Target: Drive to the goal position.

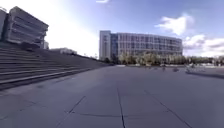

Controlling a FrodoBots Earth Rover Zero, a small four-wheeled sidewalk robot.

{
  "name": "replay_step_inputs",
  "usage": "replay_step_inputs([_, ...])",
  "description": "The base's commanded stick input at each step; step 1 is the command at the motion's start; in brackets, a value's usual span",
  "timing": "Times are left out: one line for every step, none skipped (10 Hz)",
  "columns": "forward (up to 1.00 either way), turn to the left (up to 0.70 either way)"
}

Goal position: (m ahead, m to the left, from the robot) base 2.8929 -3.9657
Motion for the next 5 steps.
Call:
replay_step_inputs([0.70,-0.14])
replay_step_inputs([0.70,-0.14])
replay_step_inputs([0.70,-0.14])
replay_step_inputs([0.70,-0.14])
replay_step_inputs([0.70,-0.14])
